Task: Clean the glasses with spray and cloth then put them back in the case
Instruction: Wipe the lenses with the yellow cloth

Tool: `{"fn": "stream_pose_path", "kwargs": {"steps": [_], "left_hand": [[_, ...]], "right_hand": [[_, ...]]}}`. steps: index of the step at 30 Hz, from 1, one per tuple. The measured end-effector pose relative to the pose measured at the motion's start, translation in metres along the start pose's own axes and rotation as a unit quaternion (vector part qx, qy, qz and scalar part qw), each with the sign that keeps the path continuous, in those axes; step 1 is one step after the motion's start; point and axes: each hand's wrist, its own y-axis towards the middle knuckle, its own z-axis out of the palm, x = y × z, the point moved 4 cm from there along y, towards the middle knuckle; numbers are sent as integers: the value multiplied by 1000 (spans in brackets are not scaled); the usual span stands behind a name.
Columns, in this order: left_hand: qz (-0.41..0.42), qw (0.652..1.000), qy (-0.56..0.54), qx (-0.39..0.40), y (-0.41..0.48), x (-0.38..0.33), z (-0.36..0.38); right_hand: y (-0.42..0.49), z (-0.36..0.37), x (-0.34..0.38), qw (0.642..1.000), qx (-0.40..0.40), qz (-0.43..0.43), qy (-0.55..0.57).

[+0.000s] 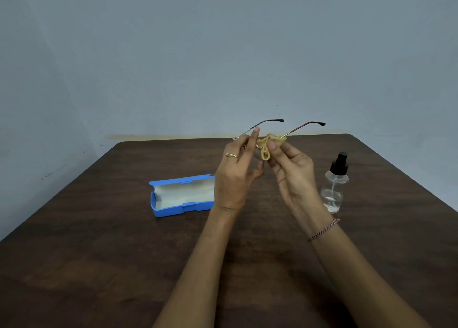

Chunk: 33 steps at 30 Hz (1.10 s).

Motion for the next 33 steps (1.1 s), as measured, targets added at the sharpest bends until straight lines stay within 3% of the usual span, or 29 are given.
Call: {"fn": "stream_pose_path", "kwargs": {"steps": [8,13,19,27,33], "left_hand": [[-6,999,42,19,-2,4,1],[22,999,38,17,-3,-1,4],[15,999,34,25,-4,7,5],[49,998,24,15,-1,-3,5],[18,999,7,27,-2,1,5]], "right_hand": [[-3,-1,1,995,-24,-6,-100],[-2,-8,5,994,-76,-11,-73],[-6,-1,-1,983,-55,-22,-175],[3,-18,19,991,-120,-34,-42],[-3,-1,6,997,-41,-5,-66]]}}
